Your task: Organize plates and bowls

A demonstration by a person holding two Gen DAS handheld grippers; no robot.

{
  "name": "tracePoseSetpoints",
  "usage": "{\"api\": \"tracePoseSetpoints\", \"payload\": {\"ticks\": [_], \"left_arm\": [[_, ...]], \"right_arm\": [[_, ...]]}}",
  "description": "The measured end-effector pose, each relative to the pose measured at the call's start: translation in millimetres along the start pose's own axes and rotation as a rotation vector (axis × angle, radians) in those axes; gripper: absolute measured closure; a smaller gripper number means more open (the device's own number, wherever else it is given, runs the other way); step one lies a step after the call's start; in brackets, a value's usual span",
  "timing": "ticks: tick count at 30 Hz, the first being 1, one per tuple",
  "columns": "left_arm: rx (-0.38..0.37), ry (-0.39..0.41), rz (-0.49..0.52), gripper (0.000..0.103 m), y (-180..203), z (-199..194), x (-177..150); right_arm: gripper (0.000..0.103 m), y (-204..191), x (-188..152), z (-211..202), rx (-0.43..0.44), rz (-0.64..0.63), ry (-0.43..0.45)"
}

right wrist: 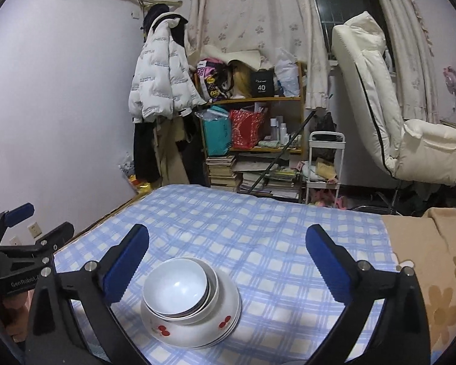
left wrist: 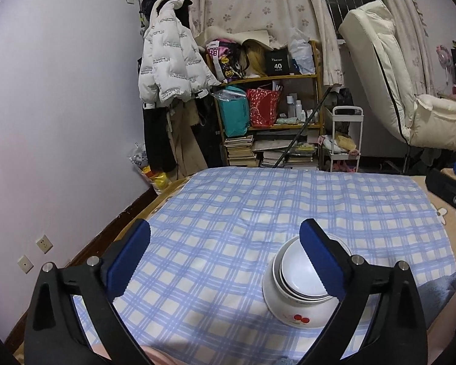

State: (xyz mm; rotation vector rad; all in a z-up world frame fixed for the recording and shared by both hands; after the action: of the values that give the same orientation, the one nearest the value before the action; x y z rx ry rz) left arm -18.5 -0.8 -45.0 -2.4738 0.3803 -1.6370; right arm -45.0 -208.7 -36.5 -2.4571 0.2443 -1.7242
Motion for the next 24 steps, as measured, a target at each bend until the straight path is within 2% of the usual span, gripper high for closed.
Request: {"api": "tracePoseSetpoints", "payload": {"ticks": [10,24], "left_arm": [[0.01,-0.012,0.004,0.005,0,10,-3],[0.01,-0.001,-0.003,0.005,-3,5,-3]], "right_arm": [[0.0,5,-6,5,-0.021,0.014,-0.022],[0.0,9,-11,11,-0.031,0.015,-0.043]]}}
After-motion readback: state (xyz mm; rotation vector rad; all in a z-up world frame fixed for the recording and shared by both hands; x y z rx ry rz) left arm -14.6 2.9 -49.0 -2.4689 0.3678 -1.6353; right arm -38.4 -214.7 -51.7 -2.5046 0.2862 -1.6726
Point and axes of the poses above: each gripper's, at about its wrist camera, not at the fingertips, and z roughly the way its jaws point, y to its right, x to its top, the point moved 3 cm from there along z, roughly the way its jaws point, and after that the axes turned 6 degrees about z, right-handed, at the moved point
